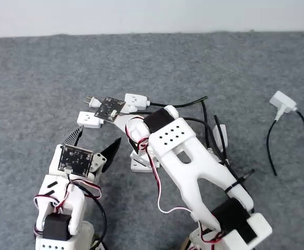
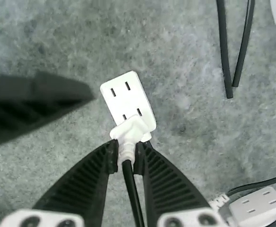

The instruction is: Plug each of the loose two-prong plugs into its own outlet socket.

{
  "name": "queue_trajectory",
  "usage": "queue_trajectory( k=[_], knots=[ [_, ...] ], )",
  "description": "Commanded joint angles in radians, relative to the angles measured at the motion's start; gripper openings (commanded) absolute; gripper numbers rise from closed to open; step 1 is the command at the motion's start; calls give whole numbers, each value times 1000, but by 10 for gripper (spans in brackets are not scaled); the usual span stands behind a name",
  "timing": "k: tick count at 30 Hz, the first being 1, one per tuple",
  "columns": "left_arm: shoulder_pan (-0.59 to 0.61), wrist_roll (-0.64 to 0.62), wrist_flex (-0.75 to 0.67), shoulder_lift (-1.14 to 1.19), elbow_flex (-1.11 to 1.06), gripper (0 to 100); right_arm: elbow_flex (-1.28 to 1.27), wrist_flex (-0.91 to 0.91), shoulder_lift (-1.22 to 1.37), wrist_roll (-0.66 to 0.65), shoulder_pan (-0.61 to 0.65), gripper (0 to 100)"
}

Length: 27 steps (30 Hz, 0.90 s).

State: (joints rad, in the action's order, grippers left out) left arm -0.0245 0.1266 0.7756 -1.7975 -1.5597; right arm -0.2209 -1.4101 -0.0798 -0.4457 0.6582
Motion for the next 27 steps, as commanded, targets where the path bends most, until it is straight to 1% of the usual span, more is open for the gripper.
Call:
queue_trajectory(
  k=[1, 9, 27],
  knots=[
    [3, -11, -31, -2, 12, 349, 49, 16, -10, 44, -4, 10],
    [3, -11, -31, -2, 12, 349, 49, 16, -13, 118, 7, 10],
    [3, -11, -31, -2, 12, 349, 46, 31, -4, 141, 2, 10]
  ],
)
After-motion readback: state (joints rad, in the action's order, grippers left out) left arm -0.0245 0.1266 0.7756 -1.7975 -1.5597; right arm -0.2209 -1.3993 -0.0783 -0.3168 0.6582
